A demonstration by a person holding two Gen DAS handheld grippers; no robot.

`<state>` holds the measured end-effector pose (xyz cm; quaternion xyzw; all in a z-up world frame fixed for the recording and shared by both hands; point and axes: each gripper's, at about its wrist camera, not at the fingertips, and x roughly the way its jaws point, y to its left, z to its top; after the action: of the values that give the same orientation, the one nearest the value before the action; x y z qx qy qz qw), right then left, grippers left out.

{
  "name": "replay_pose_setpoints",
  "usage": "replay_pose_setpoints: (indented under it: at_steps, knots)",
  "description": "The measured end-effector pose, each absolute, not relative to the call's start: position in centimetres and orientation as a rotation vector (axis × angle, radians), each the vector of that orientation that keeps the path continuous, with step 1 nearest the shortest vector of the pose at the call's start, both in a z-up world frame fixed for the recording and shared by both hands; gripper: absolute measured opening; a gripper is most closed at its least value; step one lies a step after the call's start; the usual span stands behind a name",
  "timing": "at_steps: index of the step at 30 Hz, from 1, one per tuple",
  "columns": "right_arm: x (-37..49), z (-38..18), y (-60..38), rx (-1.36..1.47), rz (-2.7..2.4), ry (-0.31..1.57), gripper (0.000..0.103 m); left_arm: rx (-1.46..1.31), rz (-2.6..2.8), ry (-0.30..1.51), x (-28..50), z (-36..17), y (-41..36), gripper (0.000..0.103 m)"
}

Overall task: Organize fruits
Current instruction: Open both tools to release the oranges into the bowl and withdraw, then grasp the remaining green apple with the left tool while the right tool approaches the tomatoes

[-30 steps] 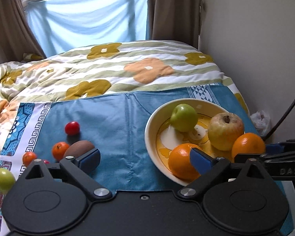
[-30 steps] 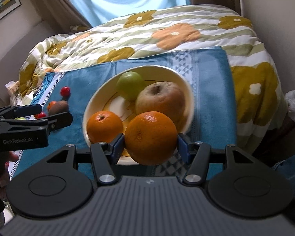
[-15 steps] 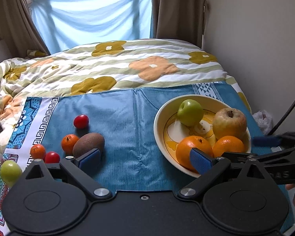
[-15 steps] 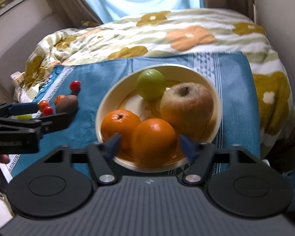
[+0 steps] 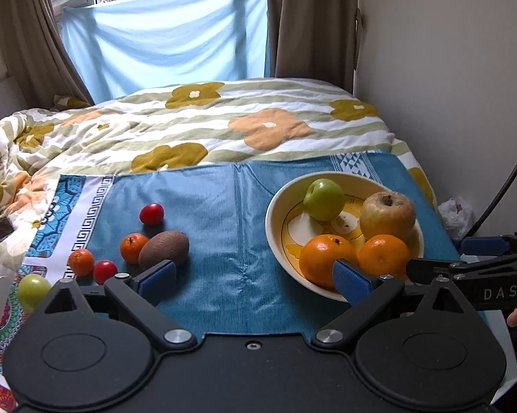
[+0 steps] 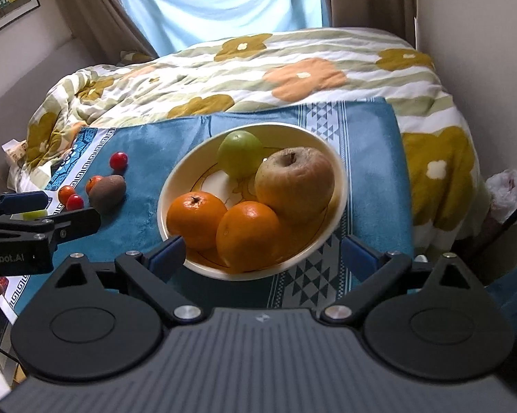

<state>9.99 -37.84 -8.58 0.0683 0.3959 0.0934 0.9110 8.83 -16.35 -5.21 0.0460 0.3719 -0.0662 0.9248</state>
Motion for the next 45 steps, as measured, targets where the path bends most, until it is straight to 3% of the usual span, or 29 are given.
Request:
replay_pose_setpoints:
  at_steps: [22,34,45]
  knots:
    - [5.5,-1.7,-32.6,0.008,0.311,0.696,0.103,0.124,0.109,0.654,0.9,0.2,-12.0,0.103]
    - [7.7,-1.6,-25.5,0.085,0.347,0.732,0.103,0.116,0.161,0.655,1.9,-0.2,-2.4,0.103]
    - [10.8,-4.4,-16.1,0.15,0.276,0.8,0.103,0.212,0.039,0.726,6.2,-4.2,4.8,0.103]
